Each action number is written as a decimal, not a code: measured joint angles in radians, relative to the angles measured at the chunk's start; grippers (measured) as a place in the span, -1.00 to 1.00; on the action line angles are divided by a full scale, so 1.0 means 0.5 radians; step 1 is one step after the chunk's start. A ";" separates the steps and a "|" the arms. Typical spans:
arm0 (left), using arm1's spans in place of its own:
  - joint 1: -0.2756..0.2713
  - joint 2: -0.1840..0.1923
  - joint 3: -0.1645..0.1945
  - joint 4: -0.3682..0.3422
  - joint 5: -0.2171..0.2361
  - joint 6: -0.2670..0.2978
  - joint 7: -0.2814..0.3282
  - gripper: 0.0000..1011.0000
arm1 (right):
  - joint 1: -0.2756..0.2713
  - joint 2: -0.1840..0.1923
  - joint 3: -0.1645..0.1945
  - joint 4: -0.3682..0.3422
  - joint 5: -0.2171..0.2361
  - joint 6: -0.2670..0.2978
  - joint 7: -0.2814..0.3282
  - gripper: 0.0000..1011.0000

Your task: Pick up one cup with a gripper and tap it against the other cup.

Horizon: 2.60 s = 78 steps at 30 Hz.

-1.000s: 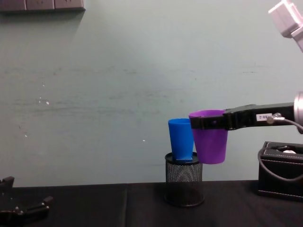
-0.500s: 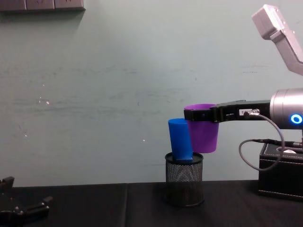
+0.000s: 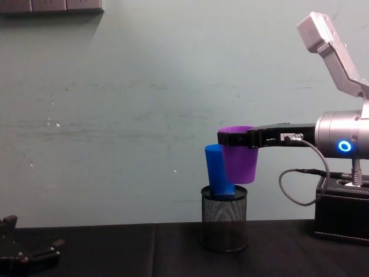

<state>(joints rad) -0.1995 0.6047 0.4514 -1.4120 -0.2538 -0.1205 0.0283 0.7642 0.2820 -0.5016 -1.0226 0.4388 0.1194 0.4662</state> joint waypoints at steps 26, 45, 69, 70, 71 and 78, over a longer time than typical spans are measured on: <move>0.000 0.000 0.000 0.000 0.000 0.000 0.000 1.00 | 0.182 -0.176 0.059 0.362 -0.133 -0.105 0.099 0.43; 0.000 0.000 0.000 0.000 0.000 0.000 0.000 1.00 | 0.246 -0.251 0.125 0.519 -0.194 -0.183 0.128 0.43; 0.000 0.000 0.000 0.000 0.000 0.000 0.000 1.00 | 0.291 -0.292 0.163 0.614 -0.240 -0.213 0.159 0.43; 0.000 0.000 0.000 0.000 0.000 0.000 0.000 1.00 | 0.291 -0.292 0.163 0.614 -0.240 -0.213 0.159 0.43; 0.000 0.000 0.000 0.000 0.000 0.000 0.000 1.00 | 0.291 -0.292 0.163 0.614 -0.240 -0.213 0.159 0.43; 0.000 0.000 0.000 0.000 0.000 0.000 0.000 1.00 | 0.289 -0.291 0.162 0.612 -0.238 -0.213 0.159 0.43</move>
<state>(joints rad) -0.1995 0.6047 0.4514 -1.4120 -0.2539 -0.1205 0.0283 0.9088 0.1365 -0.4207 -0.7167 0.3199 0.0129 0.5455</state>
